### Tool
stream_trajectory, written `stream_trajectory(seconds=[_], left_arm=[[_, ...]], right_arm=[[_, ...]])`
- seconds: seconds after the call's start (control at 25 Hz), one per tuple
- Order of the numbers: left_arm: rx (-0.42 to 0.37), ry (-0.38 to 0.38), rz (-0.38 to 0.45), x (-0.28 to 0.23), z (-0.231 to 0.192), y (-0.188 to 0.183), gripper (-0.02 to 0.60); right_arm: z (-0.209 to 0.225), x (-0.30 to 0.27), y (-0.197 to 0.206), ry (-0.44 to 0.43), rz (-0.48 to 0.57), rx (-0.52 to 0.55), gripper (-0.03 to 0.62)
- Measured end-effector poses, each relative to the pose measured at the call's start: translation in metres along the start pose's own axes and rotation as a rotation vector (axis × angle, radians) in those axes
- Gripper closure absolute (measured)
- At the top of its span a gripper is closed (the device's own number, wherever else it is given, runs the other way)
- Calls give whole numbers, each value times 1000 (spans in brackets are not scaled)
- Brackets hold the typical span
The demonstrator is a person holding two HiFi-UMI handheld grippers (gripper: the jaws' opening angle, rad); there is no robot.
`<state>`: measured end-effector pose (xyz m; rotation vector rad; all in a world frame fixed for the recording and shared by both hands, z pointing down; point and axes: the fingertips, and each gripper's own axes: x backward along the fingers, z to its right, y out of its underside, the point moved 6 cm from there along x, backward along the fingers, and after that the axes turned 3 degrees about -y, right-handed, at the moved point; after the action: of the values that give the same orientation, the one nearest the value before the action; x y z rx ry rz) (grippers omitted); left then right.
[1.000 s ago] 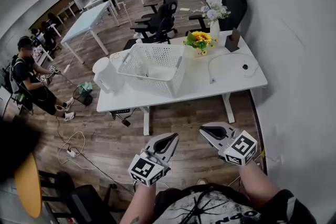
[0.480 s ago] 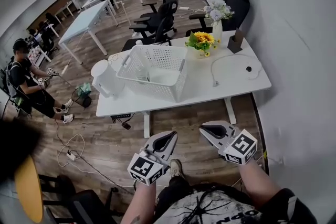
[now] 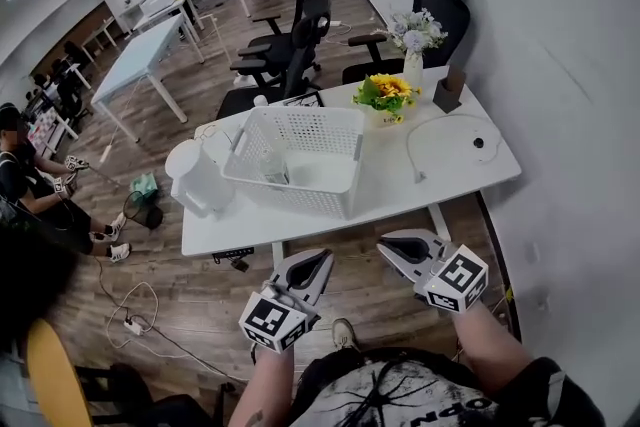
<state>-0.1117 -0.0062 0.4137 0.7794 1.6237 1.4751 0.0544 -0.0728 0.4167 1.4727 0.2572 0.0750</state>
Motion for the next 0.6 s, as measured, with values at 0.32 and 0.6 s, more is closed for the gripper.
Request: stream_trajectory(seconds=[0.32, 0.6], left_arm=[[1, 29, 6, 9, -67, -5, 571], [-5, 49, 2, 12, -113, -1, 571]], right_arm=[[8, -58, -15, 44, 14, 0, 571], [16, -98, -21, 80, 20, -6, 571]])
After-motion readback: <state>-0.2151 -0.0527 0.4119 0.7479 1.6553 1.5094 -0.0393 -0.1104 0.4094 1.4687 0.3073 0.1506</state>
